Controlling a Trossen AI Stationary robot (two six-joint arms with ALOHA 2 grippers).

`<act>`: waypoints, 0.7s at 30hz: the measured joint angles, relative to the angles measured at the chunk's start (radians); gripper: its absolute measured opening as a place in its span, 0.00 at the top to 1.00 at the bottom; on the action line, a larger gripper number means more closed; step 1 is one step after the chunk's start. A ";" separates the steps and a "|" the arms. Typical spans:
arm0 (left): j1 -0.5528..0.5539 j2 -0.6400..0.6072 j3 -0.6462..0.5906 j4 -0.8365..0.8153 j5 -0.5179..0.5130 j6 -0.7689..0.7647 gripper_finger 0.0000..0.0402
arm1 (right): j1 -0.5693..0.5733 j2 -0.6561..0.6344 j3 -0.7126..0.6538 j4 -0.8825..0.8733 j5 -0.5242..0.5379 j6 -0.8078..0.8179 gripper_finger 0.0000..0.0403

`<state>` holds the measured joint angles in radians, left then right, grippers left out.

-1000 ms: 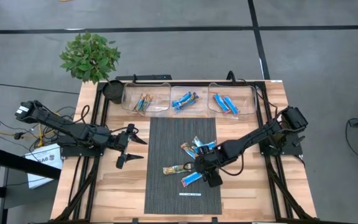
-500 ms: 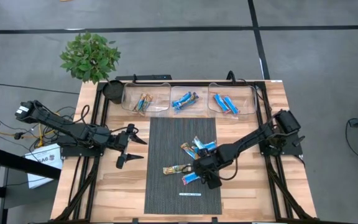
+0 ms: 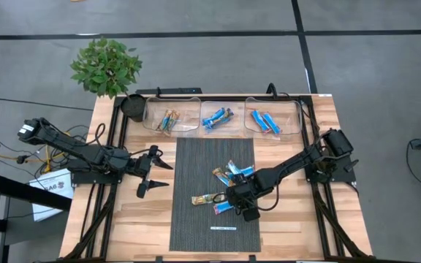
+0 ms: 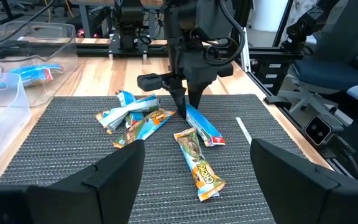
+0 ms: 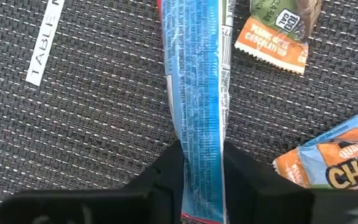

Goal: Pick and place Granola Bars by type
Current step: Put the red granola bar into the right transparent bin

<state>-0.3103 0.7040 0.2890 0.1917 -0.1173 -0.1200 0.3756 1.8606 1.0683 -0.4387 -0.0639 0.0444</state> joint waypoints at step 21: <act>0.000 0.000 0.000 -0.002 0.000 -0.007 0.29 | -0.056 -0.170 0.040 0.012 -0.046 -0.053 0.83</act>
<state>-0.3103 0.7040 0.2890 0.1894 -0.1169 -0.1268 0.3198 1.6910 1.1080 -0.4271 -0.1096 -0.0084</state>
